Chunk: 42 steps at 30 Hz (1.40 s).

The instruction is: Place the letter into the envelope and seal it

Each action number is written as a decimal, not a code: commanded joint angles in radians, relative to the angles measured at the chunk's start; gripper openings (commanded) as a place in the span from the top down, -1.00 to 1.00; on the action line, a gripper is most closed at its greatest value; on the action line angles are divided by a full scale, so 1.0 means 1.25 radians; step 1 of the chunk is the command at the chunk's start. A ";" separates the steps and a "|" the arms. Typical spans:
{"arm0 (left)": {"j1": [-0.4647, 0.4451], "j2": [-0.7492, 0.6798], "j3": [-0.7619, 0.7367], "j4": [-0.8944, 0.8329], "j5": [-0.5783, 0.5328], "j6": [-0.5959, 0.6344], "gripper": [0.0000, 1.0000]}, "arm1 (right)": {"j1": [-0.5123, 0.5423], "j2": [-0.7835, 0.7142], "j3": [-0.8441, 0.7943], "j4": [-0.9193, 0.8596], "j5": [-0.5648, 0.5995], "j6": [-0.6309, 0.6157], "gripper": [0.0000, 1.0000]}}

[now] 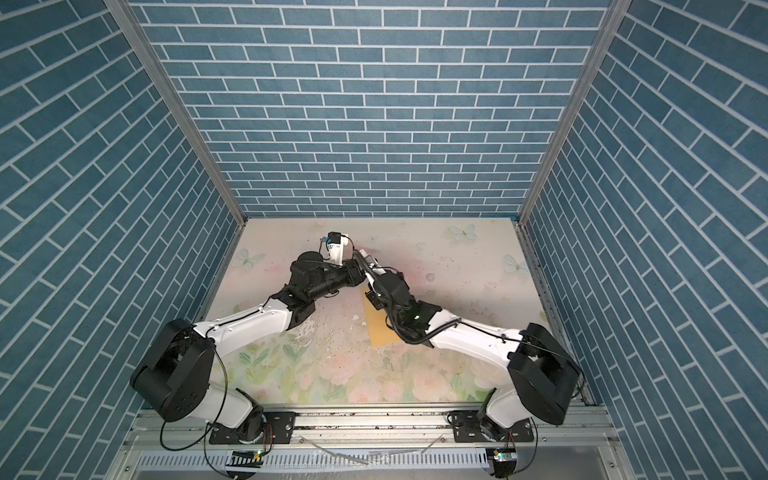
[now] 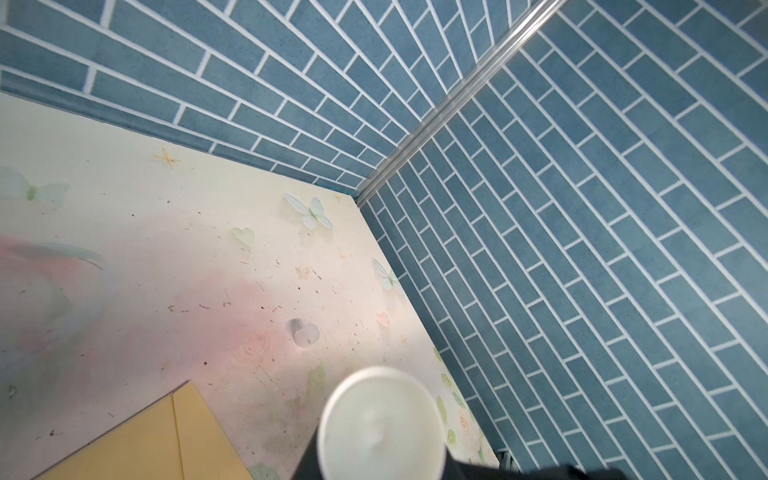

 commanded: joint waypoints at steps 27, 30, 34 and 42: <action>-0.002 -0.021 0.022 0.020 0.195 0.021 1.00 | -0.261 -0.048 -0.130 0.230 -0.740 0.332 1.00; -0.002 -0.016 0.025 0.024 0.190 0.023 1.00 | -0.260 -0.038 -0.130 0.259 -0.738 0.356 1.00; -0.002 -0.008 0.018 0.078 0.180 0.018 0.53 | -0.261 -0.038 -0.140 0.314 -0.731 0.398 1.00; -0.002 -0.011 -0.065 0.311 0.121 -0.010 -0.29 | -0.260 -0.035 -0.155 0.386 -0.752 0.455 1.00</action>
